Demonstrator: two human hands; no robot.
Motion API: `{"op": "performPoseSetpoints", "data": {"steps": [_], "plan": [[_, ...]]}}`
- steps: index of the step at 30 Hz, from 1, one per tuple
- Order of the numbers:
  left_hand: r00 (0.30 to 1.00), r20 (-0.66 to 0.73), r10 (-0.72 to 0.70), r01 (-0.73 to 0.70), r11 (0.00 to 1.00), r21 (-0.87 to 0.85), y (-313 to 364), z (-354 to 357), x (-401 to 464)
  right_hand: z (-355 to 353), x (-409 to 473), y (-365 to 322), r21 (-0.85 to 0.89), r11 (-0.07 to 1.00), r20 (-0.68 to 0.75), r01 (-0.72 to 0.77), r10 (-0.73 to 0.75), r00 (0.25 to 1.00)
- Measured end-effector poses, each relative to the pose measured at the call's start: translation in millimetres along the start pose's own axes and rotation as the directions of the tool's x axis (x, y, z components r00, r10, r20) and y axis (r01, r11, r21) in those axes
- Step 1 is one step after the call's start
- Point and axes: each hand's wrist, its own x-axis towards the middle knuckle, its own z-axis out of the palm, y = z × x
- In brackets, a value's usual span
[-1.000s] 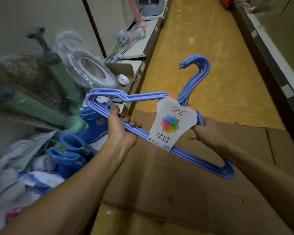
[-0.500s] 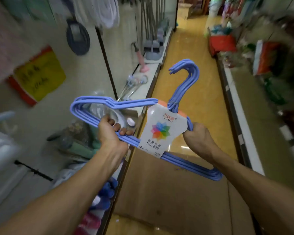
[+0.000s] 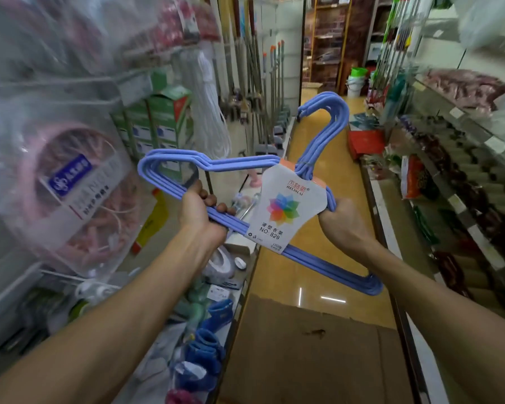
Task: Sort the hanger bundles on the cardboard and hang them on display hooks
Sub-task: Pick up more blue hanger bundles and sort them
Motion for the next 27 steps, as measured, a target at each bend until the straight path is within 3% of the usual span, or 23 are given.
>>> {"op": "performPoseSetpoints", "data": {"steps": [5, 13, 20, 27], "plan": [[0.997, 0.025, 0.07, -0.069, 0.997, -0.026, 29.8, 20.1, -62.7, -30.7, -28.3, -52.3, 0.023, 0.999, -0.002, 0.05, -0.05, 0.999], [0.964, 0.009, 0.264, -0.261, 0.955, -0.139, 48.9, 17.6, -149.6, -55.3, -57.6, -93.6, 0.074, 0.967, 0.073, 0.243, -0.248, 0.966], [0.863, -0.125, 0.489, -0.502, 0.858, -0.109, 57.3, -26.2, -228.1, -39.7, -96.4, -123.6, 0.171, 0.899, 0.181, 0.402, -0.43, 0.885], [0.72, -0.341, 0.604, -0.659, 0.749, -0.063, 75.7, -99.5, -314.4, 21.3, -161.4, -152.8, 0.333, 0.842, 0.366, 0.425, -0.531, 0.764]]}}
